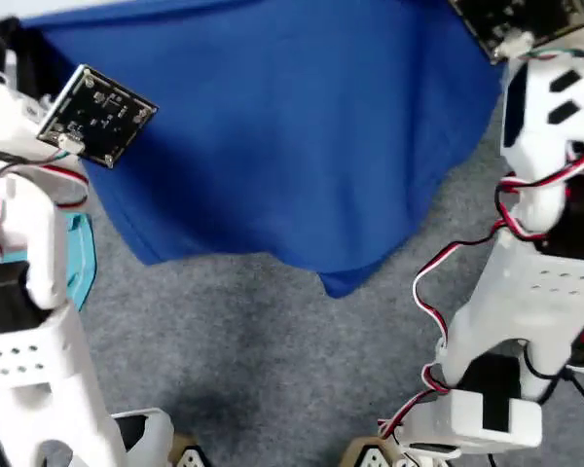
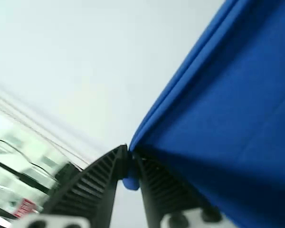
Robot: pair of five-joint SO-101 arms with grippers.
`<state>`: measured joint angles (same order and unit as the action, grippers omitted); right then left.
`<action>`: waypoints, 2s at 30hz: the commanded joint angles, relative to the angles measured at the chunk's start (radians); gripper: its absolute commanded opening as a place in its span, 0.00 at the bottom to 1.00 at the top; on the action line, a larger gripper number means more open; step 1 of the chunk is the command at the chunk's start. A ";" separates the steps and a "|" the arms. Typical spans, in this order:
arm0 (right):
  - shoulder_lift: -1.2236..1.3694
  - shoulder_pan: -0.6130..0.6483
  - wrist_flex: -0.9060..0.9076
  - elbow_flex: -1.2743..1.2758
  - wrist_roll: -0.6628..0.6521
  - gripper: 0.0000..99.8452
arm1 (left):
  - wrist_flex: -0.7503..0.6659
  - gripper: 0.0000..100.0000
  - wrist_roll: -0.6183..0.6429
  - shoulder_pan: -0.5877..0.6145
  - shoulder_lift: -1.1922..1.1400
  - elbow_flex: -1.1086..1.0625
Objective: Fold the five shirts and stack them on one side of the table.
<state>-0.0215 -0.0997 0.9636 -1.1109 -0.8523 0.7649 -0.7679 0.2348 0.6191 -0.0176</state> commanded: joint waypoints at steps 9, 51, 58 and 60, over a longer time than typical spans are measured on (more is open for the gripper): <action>-0.154 -0.120 -0.027 -0.083 -0.011 0.01 | -0.077 0.00 -0.017 0.025 0.207 0.025; 0.202 0.082 0.173 0.601 0.149 0.01 | -0.517 0.00 -0.508 0.172 0.493 -1.376; 0.302 0.266 0.317 0.605 0.367 0.01 | -0.391 0.00 -0.508 0.327 0.493 -1.374; 0.352 0.309 0.318 0.603 0.420 0.01 | -0.370 0.00 -0.508 0.358 0.493 -1.379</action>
<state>0.3038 0.1519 1.2689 -0.5002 -0.5086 0.3675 -1.2666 0.5478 1.0902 -1.3970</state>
